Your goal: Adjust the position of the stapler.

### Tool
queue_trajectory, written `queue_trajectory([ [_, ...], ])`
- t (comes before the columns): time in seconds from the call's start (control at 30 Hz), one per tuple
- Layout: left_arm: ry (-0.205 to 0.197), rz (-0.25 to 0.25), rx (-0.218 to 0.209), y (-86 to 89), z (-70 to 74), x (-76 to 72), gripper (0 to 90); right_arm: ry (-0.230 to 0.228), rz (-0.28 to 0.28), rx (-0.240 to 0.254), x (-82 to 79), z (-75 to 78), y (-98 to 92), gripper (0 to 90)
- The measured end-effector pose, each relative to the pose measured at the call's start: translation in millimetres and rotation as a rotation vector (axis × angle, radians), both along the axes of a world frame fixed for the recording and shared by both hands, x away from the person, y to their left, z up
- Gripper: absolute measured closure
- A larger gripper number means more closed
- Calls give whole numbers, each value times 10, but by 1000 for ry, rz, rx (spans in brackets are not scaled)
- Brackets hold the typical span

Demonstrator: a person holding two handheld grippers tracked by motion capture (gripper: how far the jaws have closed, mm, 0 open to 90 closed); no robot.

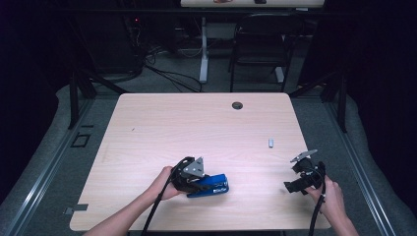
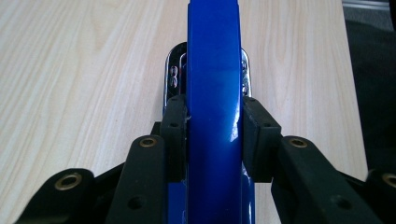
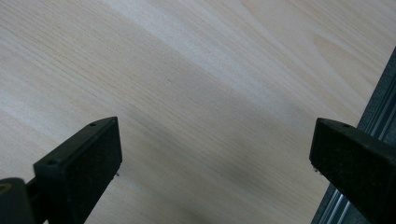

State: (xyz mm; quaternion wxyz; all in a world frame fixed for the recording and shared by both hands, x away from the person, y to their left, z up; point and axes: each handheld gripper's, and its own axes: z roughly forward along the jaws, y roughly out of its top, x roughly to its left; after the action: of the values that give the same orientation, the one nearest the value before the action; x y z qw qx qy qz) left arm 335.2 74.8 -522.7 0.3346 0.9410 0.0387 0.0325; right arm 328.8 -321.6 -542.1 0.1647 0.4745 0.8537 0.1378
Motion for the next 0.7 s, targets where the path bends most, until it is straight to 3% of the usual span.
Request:
queue_trajectory([
  [0.23,-2,-76,36,-36,-61,-10,665,-5,-8,8,-1,-12,3,19],
  [0.7,18,-140,90,-142,-199,-21,664,3,-4,-3,0,-14,2,20],
])
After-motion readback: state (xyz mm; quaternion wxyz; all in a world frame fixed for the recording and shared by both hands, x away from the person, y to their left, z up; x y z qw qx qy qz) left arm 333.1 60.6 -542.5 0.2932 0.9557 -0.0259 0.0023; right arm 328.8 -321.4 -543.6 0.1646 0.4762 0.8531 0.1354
